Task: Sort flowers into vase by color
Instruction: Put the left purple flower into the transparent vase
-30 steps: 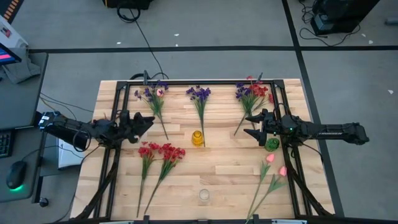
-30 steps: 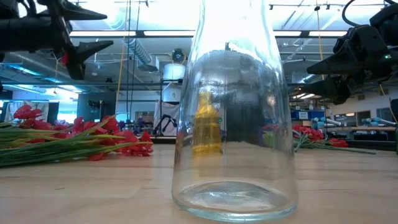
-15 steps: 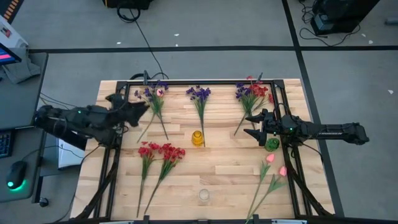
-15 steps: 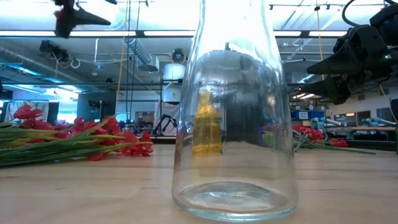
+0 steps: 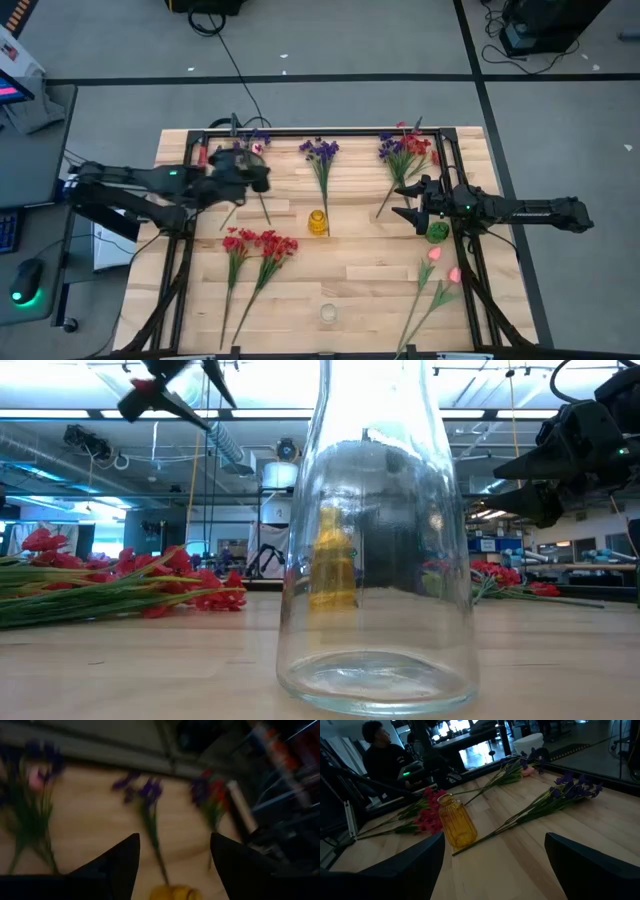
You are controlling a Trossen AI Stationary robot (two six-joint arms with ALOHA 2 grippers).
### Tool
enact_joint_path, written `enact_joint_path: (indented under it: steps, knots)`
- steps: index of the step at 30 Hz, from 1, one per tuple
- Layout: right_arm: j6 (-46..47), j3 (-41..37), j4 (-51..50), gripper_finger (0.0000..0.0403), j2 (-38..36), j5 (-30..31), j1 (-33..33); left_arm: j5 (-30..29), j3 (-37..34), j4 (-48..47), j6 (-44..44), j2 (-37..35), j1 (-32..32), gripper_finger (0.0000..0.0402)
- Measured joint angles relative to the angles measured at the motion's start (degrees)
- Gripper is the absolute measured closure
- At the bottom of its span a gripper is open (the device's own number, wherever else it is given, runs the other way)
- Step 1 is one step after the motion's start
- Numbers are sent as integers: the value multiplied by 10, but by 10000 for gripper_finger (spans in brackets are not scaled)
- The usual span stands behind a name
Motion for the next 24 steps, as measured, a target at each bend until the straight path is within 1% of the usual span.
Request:
enact_joint_path:
  steps: [3, 5, 8, 11, 13, 17, 21, 24]
  knots:
    - [0, 0, 11, 51, 0, 0, 0, 66, 33, -58, -18, 53, 29, 177]
    - [6, 0, 19, 51, 0, 0, 0, 99, 57, -103, -23, 81, 48, 191]
    - [53, 0, 30, 51, 0, -14, 0, 144, 78, -146, -28, 112, 78, 209]
    - [102, 0, 49, 51, 0, -7, 0, 188, 82, -161, -28, 125, 111, 219]
    - [166, 0, 70, 51, 0, 8, 0, 198, 82, -176, -30, 130, 131, 224]
    - [286, 0, 111, 51, 0, 38, 0, 199, 82, -222, -48, 132, 172, 229]
    - [369, 0, 158, 51, 0, 52, 0, 207, 82, -256, -55, 132, 213, 230]
    - [390, 0, 212, 51, 0, 76, 0, 229, 66, -229, -38, 131, 233, 230]
